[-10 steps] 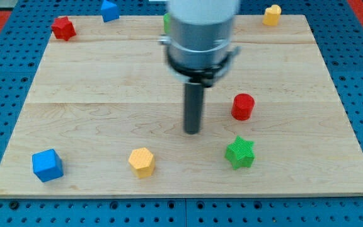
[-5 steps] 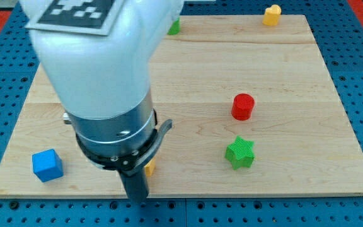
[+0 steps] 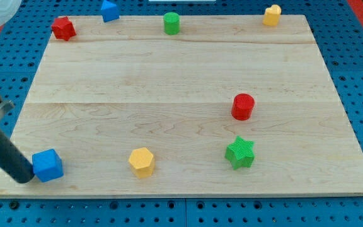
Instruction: Slide the blue cube towards the center
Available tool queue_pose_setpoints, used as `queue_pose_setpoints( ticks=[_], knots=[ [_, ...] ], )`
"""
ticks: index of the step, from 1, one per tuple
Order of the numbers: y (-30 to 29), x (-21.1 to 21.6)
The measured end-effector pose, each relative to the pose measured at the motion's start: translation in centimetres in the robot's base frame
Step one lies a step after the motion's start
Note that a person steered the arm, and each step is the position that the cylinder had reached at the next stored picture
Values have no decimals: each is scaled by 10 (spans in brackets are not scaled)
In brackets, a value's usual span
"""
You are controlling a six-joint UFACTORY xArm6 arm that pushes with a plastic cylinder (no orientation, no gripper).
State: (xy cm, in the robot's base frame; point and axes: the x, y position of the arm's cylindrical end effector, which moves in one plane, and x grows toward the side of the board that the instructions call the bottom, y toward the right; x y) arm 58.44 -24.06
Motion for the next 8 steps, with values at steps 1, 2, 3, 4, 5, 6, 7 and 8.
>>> queue_pose_setpoints(
  ticks=[1,2,3,4,5,6,7,8],
  knots=[
    [7,1],
    [1,26],
    [14,21],
    [14,-10],
    [14,-30],
    [6,-19],
    [8,3],
    [30,26]
  ],
)
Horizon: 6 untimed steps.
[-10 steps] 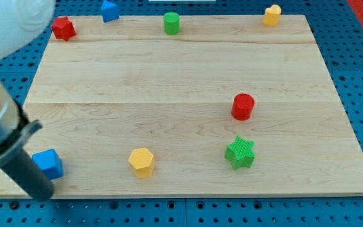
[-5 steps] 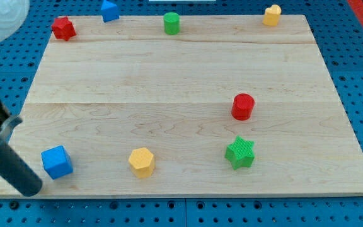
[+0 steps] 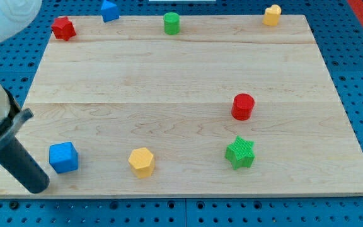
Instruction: Slide the blue cube towards the center
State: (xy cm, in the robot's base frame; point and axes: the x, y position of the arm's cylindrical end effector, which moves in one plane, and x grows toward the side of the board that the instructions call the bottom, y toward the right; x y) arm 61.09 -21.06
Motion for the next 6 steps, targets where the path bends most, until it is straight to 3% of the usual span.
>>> queue_pose_setpoints(
  ticks=[6],
  knots=[
    [-8,-117]
  ],
)
